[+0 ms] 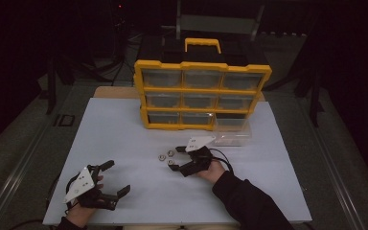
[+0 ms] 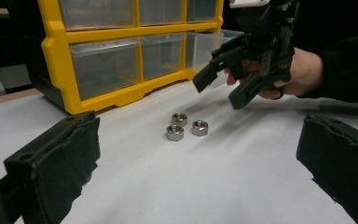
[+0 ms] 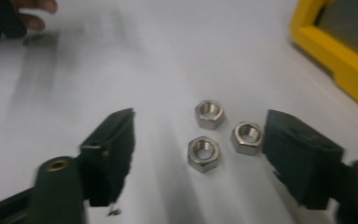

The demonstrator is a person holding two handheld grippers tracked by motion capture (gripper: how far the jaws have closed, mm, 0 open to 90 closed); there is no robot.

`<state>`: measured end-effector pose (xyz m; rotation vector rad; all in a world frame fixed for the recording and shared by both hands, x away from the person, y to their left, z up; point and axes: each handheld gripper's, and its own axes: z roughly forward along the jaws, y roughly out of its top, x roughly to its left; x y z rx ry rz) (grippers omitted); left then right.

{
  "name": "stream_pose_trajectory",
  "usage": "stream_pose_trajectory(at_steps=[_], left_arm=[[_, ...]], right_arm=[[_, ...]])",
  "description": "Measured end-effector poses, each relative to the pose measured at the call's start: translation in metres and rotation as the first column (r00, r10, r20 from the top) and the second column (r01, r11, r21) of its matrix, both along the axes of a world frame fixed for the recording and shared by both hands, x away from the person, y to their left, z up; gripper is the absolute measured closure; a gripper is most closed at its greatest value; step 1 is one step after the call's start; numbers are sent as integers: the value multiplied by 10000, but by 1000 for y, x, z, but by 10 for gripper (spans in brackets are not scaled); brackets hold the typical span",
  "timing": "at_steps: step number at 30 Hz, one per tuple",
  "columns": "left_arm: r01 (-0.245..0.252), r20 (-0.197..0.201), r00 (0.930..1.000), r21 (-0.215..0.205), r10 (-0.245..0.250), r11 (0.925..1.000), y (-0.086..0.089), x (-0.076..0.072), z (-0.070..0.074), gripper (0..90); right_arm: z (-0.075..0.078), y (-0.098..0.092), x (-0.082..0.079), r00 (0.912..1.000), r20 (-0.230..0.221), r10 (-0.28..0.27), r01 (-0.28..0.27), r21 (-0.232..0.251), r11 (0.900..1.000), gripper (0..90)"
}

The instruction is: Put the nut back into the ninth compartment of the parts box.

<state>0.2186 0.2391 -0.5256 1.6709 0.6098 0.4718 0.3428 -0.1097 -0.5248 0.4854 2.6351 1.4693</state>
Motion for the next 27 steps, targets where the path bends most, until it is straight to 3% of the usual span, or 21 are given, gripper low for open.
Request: stream_pose_trajectory(at_steps=[8,21,27], left_arm=[[7,0,10000,-14,-7,10000,0,0,0,0],[9,-5,10000,-40,-9,10000,0,0,-1,0],[14,-12,10000,-34,-14,10000,0,0,-1,0]], right_arm=[[-12,15,1,9987,-5,502,-502,-601,9969,507],[-22,23,5,9990,357,274,-214,-1598,9869,622],[-23,24,5,9988,394,304,-237,-1596,9869,666]])
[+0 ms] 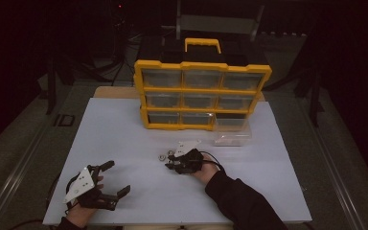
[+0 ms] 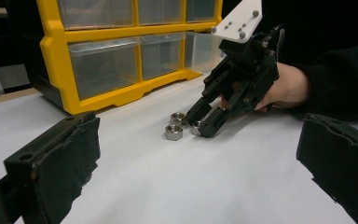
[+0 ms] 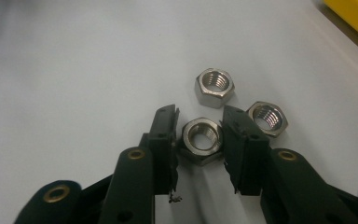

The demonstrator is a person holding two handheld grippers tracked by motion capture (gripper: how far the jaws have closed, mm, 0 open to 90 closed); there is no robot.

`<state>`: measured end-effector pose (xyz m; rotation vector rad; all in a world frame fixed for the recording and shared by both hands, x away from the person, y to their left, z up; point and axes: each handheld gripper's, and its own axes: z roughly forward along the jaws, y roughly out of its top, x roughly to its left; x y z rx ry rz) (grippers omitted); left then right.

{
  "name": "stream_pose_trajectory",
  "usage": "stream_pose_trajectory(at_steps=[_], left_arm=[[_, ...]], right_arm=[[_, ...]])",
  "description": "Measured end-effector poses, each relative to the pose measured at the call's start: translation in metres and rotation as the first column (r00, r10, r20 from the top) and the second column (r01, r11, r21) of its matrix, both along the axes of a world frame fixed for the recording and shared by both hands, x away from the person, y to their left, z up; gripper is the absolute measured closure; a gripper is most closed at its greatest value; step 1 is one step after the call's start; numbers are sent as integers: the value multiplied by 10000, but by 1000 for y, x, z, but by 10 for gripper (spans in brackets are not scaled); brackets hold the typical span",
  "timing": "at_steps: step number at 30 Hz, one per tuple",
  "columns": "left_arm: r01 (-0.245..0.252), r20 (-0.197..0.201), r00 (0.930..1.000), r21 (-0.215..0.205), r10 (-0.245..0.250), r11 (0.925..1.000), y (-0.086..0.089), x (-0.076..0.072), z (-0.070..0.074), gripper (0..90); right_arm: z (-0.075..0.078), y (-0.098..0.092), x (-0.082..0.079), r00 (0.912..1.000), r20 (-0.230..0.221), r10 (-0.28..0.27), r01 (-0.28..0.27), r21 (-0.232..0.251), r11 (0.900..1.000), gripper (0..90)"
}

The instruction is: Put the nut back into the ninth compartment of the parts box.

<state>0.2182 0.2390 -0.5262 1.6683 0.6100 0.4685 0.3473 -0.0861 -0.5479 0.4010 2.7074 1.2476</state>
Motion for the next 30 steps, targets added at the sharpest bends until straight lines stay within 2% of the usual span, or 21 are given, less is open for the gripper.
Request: stream_pose_trajectory(at_steps=[8,14,20,25,30], left_arm=[[1,-42,10000,-4,-1,10000,0,0,-1,0],[2,-54,10000,16,-2,10000,0,1,-1,0],[-3,-42,10000,34,3,10000,0,1,-1,0],[-23,-51,10000,7,23,10000,0,1,-2,0],[-44,-61,10000,8,44,10000,0,2,-2,0]], right_arm=[[1,0,1,9997,-251,-75,75,8,10000,701],[8,-1,1,9992,-408,-4,1,-67,10000,703],[22,-7,1,9989,-451,-143,146,68,9999,703],[39,-13,-2,9988,-393,-302,303,40,9995,703],[57,-20,-2,9970,-530,-564,569,75,9984,703]])
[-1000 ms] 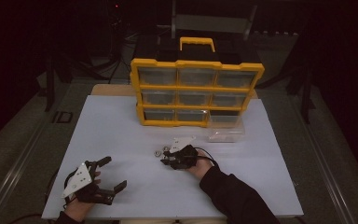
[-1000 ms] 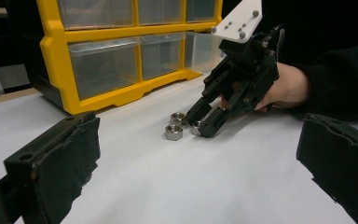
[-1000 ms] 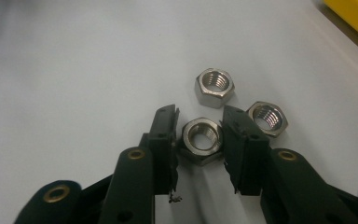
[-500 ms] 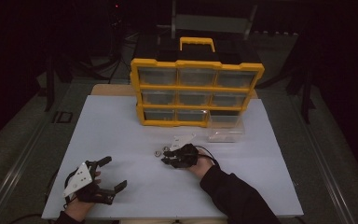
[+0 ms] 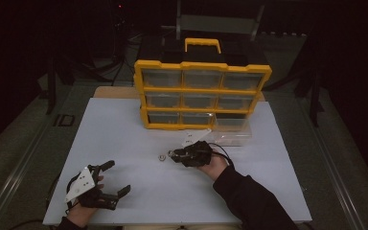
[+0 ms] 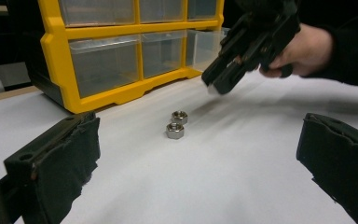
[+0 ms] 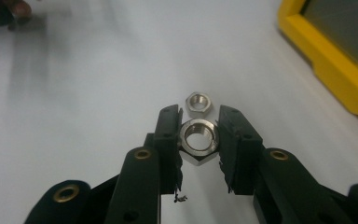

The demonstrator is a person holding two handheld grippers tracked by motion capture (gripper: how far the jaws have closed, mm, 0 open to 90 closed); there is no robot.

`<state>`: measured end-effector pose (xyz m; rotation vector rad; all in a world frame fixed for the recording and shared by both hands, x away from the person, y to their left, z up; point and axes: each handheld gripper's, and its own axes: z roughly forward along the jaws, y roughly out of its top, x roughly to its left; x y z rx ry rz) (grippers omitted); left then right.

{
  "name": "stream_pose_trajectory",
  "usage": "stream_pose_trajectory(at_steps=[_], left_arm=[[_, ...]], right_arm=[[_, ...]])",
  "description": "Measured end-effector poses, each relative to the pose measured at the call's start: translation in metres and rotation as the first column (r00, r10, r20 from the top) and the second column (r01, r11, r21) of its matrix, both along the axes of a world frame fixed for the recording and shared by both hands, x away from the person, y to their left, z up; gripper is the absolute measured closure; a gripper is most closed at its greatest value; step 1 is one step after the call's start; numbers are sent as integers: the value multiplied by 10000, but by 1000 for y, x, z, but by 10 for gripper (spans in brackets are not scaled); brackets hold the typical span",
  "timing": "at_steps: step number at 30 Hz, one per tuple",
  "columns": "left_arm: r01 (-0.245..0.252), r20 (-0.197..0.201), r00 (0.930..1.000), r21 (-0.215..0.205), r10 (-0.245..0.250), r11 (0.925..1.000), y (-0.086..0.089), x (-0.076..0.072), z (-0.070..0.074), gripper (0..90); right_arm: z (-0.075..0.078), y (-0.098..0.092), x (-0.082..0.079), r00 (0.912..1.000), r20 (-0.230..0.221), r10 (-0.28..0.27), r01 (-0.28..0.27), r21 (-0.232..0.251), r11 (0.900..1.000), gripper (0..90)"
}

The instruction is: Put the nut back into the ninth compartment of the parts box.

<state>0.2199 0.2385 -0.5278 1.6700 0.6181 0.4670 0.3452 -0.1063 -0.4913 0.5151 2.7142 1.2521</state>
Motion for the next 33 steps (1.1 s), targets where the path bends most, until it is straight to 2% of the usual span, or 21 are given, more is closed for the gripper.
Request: stream_pose_trajectory(at_steps=[6,10,17,27,28,31,32,33], left_arm=[[-22,17,10000,18,21,10000,0,0,0,0],[-18,25,10000,19,18,10000,0,0,0,0],[-28,19,10000,25,28,10000,0,0,0,0],[-39,-1,10000,1,39,10000,0,0,0,0],[-43,-6,10000,-2,43,10000,0,0,0,0],[-51,-18,10000,0,51,10000,0,1,0,0],[-51,-18,10000,0,51,10000,0,1,0,0],[-48,-21,10000,6,48,10000,0,1,0,0]], right_arm=[[23,-12,-1,9993,102,-361,360,41,9993,703],[38,-23,1,9977,352,-578,572,192,9982,703],[64,-47,6,9910,672,-1159,1123,554,9921,704],[91,-81,16,9736,1118,-1990,1913,765,9786,703],[95,-88,19,9684,1165,-2207,2131,742,9742,703],[101,-100,23,9601,1268,-2492,2416,730,9676,703],[101,-100,23,9601,1268,-2492,2416,730,9676,703],[104,-108,26,9542,1290,-2698,2620,745,9622,703]])
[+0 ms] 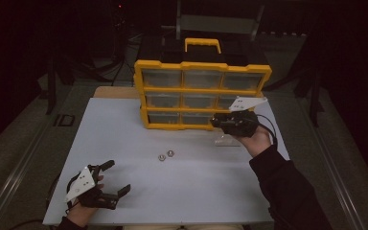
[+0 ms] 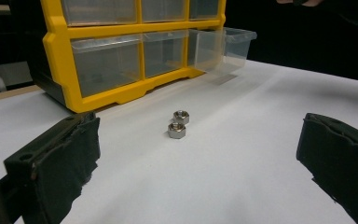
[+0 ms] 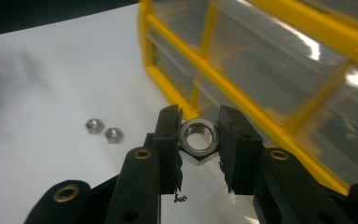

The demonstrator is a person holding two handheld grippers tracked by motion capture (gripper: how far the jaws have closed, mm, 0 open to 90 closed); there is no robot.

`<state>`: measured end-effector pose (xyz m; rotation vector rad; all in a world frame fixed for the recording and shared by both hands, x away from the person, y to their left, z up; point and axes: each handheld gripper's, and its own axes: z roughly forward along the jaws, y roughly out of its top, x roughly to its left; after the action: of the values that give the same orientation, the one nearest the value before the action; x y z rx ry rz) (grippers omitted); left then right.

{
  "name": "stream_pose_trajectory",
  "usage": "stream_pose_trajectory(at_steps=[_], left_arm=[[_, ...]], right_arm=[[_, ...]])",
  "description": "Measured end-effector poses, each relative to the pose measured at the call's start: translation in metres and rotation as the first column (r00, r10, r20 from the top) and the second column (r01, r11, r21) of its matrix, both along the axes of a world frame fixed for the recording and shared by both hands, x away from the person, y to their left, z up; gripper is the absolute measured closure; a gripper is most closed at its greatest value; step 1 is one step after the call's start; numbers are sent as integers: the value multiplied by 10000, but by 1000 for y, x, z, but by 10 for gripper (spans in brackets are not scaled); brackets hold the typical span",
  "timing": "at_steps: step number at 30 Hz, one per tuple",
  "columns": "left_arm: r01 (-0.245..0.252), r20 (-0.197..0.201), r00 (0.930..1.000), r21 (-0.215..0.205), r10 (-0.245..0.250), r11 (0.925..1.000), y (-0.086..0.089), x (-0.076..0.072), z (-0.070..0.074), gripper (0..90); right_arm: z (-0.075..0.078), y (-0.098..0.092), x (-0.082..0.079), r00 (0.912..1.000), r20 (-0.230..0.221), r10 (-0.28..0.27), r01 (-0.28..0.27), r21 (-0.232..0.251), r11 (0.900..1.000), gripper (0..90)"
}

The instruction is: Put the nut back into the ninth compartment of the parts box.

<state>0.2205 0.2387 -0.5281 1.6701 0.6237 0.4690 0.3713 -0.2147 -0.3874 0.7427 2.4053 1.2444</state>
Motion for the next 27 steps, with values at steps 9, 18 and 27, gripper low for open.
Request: stream_pose_trajectory(at_steps=[9,18,27], left_arm=[[-2,-21,10000,30,2,10000,0,0,0,0],[7,-12,10000,49,-7,10000,0,1,-1,0],[-6,4,10000,53,6,10000,0,0,0,0]], right_arm=[[2,-36,13,9942,-32,-1072,1072,-117,9942,703],[-16,-57,25,9825,-426,-1813,1805,-227,9833,703],[-42,-61,36,9703,-998,-2203,2184,-297,9754,703]])
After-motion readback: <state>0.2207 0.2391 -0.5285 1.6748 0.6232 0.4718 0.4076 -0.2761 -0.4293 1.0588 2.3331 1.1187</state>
